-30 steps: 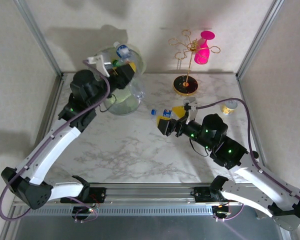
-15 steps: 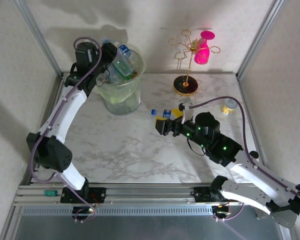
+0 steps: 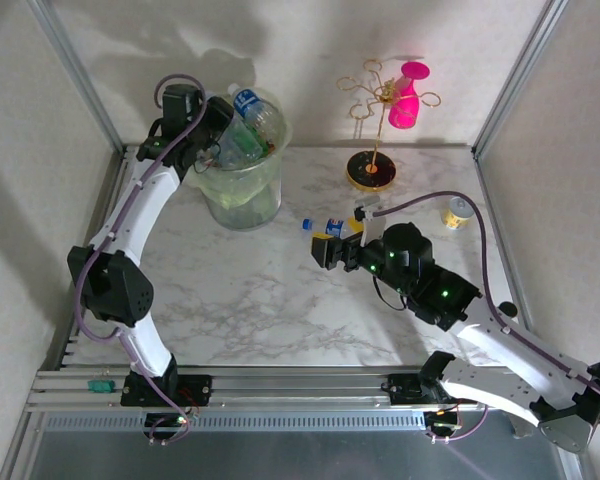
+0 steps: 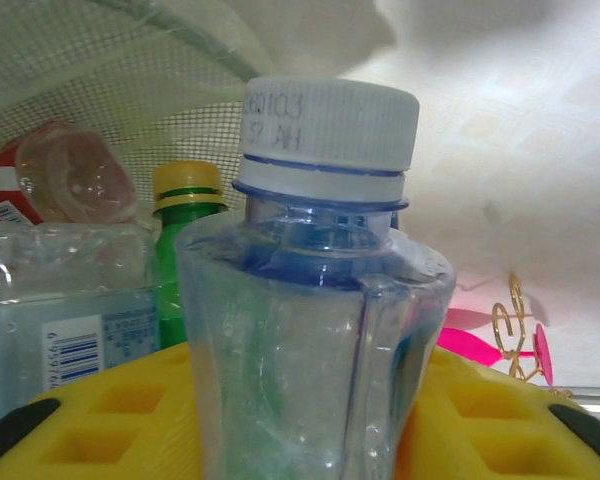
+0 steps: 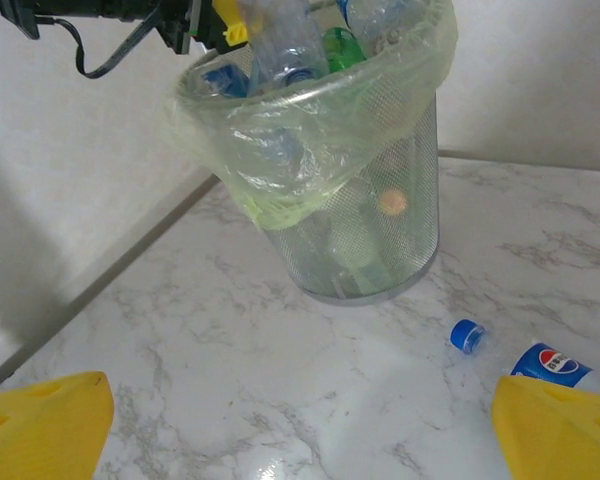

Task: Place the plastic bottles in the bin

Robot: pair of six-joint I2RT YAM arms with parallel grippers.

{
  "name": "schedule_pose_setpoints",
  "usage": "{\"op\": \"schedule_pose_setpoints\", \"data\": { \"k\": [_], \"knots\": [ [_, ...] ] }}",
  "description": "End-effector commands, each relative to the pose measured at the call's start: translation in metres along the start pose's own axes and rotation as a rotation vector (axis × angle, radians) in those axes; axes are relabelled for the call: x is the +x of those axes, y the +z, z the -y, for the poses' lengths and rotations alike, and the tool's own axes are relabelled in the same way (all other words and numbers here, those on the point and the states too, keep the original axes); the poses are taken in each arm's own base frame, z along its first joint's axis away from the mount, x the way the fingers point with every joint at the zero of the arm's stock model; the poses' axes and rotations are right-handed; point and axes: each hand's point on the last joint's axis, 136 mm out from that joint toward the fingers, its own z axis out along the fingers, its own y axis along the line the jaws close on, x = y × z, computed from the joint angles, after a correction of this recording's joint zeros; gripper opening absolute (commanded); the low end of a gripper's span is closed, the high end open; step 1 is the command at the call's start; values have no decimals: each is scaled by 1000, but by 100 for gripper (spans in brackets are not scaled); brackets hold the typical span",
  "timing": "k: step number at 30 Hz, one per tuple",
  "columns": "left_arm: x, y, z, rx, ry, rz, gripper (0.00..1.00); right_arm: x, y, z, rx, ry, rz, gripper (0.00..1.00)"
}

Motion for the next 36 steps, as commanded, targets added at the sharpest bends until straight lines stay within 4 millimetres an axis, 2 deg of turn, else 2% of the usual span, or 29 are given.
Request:
{"op": "schedule_pose_setpoints", "data": {
  "k": [1, 3, 6, 11, 14, 21, 25, 29, 33, 36],
  "knots": [
    [-19, -5, -3, -49, 45, 57, 55, -16, -3, -3, 3, -15, 32, 97],
    [-22, -4, -5, -78, 59, 60, 65, -18, -2, -4, 2, -16, 32, 97],
    [-31, -11, -3, -107, 71, 82, 71, -20, -2, -4, 6, -20, 34, 97],
    [-47, -41, 14, -60, 98, 161, 72, -18, 1, 5, 55, -16, 27, 97],
    [-47, -45, 20, -32, 124, 159, 69, -15, 7, 13, 94, -11, 7, 97],
    [-24, -20, 21, 19, 164, 65, 53, -9, 24, 26, 147, 9, -40, 96],
    [0, 8, 5, 10, 125, -27, 40, -7, 29, 37, 183, 31, -54, 95],
    [22, 24, -10, 10, 87, -72, 32, -7, 34, 61, 247, 78, -66, 95],
    [41, 33, -17, 4, 78, -104, 31, -6, 45, 99, 365, 140, -93, 95],
    [46, 34, -21, -1, 73, -115, 31, -1, 59, 122, 418, 183, -126, 95]
  ]
}}
